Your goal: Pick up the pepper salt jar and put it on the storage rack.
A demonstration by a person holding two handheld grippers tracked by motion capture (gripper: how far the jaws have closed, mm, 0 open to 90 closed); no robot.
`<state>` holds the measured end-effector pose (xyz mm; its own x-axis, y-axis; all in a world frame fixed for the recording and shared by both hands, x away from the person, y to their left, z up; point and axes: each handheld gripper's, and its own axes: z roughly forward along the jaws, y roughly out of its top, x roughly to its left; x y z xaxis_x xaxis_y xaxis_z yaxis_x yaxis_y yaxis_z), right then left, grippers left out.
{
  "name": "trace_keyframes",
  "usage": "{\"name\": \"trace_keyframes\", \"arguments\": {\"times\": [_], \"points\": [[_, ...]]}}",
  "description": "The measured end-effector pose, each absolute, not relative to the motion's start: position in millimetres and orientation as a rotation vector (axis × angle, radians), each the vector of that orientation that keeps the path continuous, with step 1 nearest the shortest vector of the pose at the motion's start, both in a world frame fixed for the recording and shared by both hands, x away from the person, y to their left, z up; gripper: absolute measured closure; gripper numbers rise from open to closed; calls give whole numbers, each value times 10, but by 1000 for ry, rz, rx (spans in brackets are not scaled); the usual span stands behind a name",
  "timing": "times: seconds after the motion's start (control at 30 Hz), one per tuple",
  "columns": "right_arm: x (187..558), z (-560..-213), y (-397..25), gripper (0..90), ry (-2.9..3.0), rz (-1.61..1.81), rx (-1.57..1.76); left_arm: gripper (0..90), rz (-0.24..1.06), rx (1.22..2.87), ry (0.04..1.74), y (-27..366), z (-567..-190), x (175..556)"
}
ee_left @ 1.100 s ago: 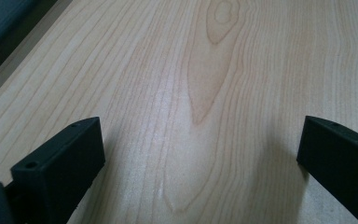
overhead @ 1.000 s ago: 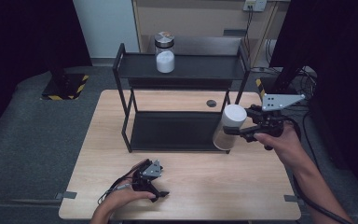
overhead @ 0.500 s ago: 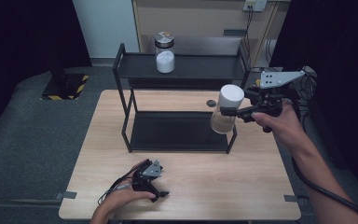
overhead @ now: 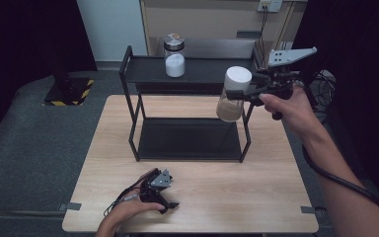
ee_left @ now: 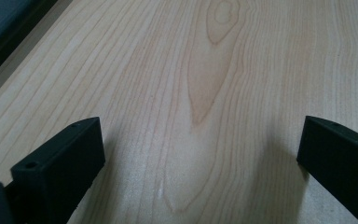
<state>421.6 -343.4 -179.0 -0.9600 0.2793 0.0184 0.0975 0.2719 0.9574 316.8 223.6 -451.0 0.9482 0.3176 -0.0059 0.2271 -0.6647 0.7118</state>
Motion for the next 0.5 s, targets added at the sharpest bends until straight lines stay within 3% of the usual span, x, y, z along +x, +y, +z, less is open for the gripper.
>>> {"name": "trace_keyframes", "arguments": {"times": [0.5], "points": [[4579, -1392, -3233, 361, 2352, 1751, 379, 0, 155, 2324, 385, 2234, -4509, 3161]]}}
